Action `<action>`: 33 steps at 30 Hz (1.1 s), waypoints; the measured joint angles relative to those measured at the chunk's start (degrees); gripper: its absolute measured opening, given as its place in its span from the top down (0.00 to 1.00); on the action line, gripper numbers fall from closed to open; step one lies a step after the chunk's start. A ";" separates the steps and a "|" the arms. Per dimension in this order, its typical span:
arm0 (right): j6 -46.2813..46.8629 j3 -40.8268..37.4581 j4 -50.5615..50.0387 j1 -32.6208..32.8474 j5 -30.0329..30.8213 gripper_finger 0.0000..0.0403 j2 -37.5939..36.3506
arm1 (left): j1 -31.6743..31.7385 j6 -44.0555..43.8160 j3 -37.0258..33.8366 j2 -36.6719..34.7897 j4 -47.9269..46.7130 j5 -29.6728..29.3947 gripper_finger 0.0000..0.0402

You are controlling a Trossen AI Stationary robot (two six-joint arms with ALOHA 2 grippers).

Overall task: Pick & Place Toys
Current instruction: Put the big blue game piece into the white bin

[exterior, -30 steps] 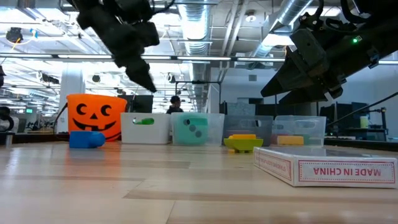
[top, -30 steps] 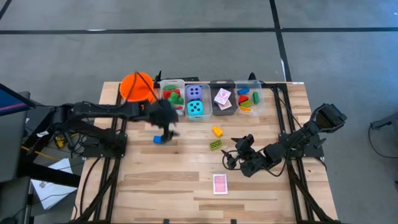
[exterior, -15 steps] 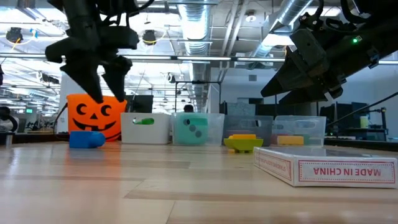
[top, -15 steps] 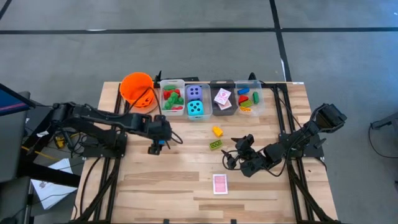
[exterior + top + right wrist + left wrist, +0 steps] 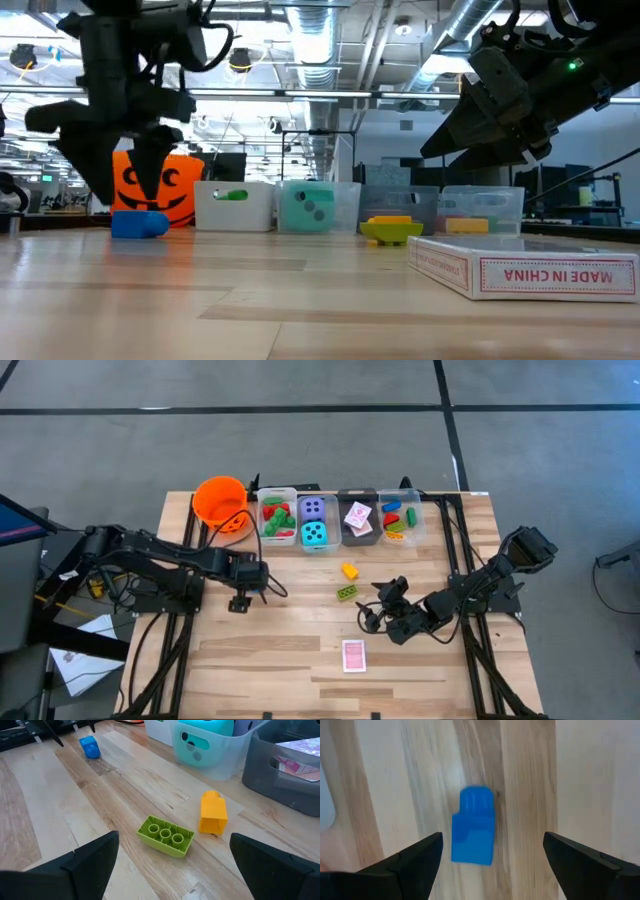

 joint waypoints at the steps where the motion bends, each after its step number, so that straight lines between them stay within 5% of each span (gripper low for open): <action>1: 0.00 -0.02 -0.04 0.00 0.00 0.07 0.00 | -0.01 -0.05 -0.27 0.03 1.28 -0.02 0.16; 23: 0.00 -0.01 -0.17 0.00 0.02 0.07 0.00 | 2.14 -5.66 -4.10 0.63 6.83 -3.59 0.18; 33: 0.00 -0.02 -0.17 0.00 0.02 0.07 0.00 | 3.93 -5.56 -4.10 0.63 6.81 0.01 0.25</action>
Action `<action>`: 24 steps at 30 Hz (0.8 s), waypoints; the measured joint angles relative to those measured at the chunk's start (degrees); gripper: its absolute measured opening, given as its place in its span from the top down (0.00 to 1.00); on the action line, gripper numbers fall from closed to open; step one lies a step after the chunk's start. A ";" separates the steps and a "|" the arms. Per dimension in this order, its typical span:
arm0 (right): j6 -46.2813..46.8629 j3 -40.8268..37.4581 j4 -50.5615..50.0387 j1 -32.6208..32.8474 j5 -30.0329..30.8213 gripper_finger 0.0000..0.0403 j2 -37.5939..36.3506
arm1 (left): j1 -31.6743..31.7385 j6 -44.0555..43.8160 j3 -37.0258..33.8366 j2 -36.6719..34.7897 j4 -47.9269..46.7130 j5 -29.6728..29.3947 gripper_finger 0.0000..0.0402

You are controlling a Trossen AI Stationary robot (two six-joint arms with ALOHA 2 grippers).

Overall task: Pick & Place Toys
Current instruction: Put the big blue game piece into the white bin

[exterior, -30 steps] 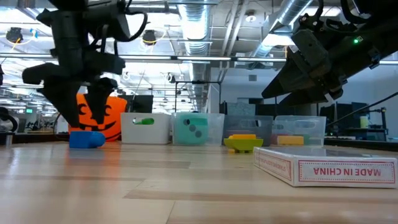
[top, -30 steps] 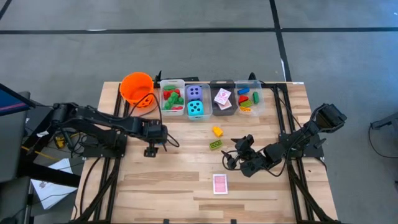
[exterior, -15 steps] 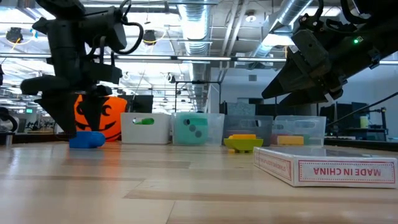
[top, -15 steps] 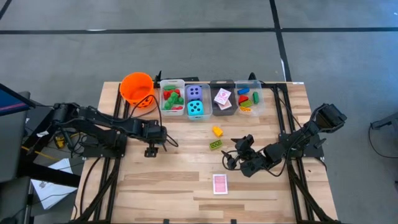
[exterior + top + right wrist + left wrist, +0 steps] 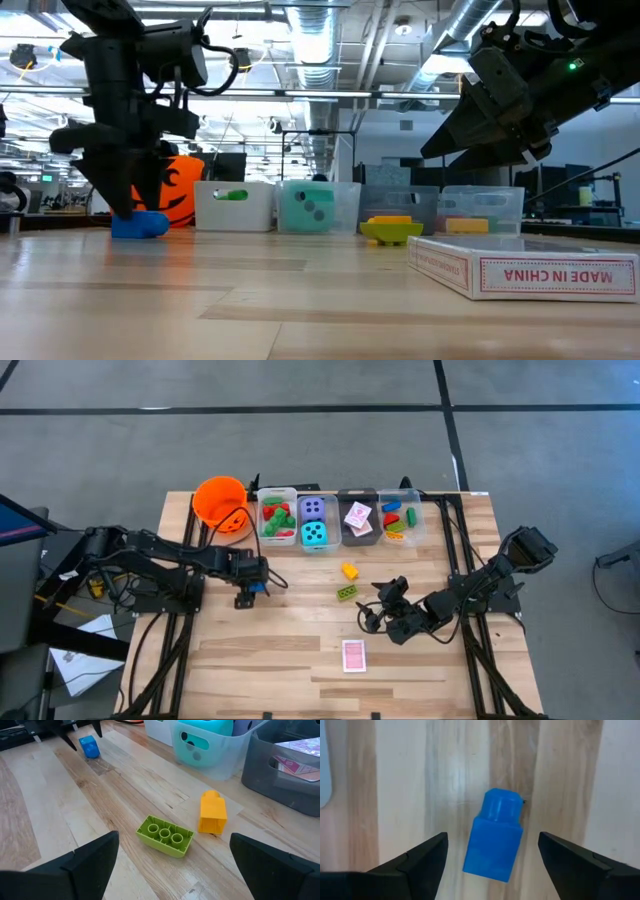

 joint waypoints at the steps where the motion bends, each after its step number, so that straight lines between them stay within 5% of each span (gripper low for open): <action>1: 0.00 0.00 0.00 0.00 0.00 0.07 0.00 | 0.00 0.03 -0.02 0.00 0.00 0.18 0.25; 24: 0.02 0.02 0.02 0.00 0.00 0.07 0.00 | -0.02 0.05 -0.07 0.00 -0.02 0.48 0.47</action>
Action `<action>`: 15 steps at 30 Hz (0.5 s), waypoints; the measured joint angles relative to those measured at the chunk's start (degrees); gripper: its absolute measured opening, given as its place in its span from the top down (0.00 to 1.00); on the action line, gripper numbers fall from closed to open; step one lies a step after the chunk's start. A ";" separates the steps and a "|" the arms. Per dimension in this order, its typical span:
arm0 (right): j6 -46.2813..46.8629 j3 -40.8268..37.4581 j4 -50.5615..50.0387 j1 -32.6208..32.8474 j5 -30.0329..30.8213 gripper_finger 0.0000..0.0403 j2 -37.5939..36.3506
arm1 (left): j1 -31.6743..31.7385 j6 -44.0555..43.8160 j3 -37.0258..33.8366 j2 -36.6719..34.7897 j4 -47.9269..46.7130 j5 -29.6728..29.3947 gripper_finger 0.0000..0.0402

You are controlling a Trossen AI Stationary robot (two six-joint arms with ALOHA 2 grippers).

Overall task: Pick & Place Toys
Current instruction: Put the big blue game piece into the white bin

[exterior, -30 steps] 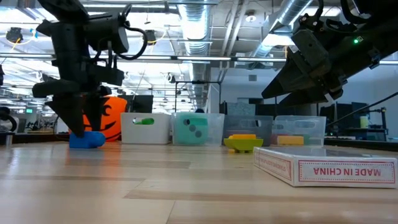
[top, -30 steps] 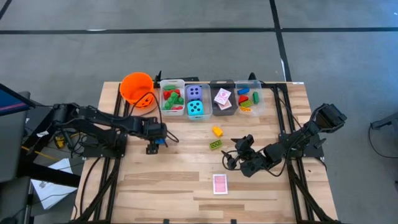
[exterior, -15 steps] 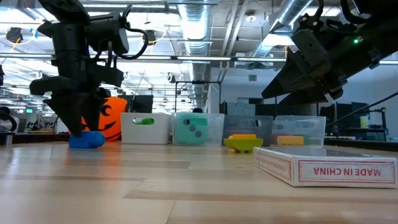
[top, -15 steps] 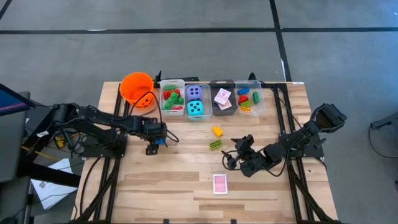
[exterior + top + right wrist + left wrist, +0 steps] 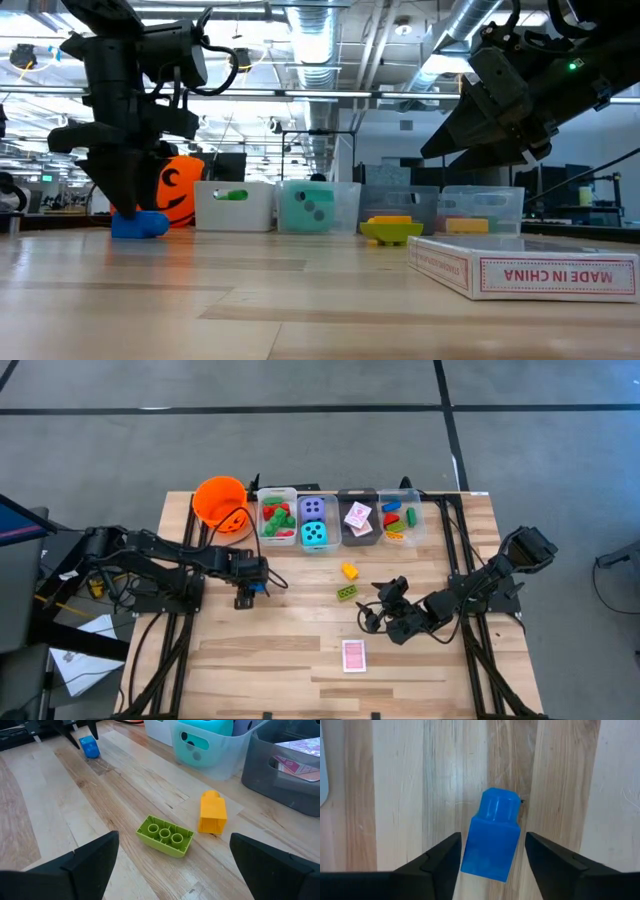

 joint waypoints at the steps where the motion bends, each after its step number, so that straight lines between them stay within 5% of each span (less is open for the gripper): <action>1: 0.00 0.00 0.00 0.00 0.00 0.07 0.00 | 0.00 0.00 0.00 0.00 0.02 0.00 0.49; 15: 0.00 -0.01 0.02 0.00 0.02 0.07 0.00 | 0.00 0.04 0.00 0.00 10.32 1.38 0.76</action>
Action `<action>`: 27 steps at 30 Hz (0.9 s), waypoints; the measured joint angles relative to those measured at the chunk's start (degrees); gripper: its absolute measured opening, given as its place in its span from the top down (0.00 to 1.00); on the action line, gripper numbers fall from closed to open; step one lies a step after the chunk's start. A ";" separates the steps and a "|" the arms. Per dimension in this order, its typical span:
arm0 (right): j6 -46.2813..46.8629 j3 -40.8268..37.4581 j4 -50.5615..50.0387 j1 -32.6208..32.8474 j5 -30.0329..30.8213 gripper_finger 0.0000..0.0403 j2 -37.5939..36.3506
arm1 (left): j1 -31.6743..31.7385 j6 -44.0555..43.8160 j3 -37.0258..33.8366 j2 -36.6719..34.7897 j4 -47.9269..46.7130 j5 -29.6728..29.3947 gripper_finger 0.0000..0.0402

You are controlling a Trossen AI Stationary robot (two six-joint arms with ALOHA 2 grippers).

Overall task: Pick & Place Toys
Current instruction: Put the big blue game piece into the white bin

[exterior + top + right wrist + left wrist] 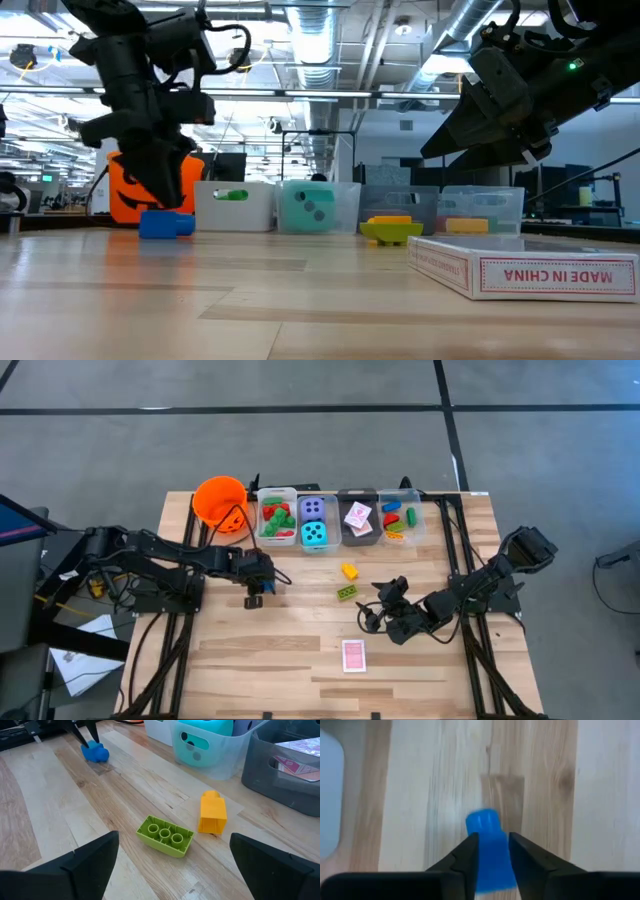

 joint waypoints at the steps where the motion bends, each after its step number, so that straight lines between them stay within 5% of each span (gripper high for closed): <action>1: 0.00 0.01 0.00 0.00 0.00 0.07 0.00 | 0.00 0.01 0.00 0.00 0.96 0.00 0.78; 9: 0.00 0.00 -0.02 0.00 0.00 0.07 0.00 | 0.00 0.00 0.00 0.00 7.38 -0.89 0.98; 13: 0.00 -0.01 -0.02 0.00 0.00 0.07 0.00 | 0.00 0.04 0.00 0.00 7.42 -3.31 0.99; 18: -0.02 -0.01 -0.02 0.00 0.00 0.07 0.00 | 0.00 -0.33 0.00 0.00 7.27 -3.48 0.87; 27: -0.02 -0.01 -0.04 0.00 0.00 0.07 0.00 | 0.00 -3.54 0.00 0.00 7.25 -3.52 0.49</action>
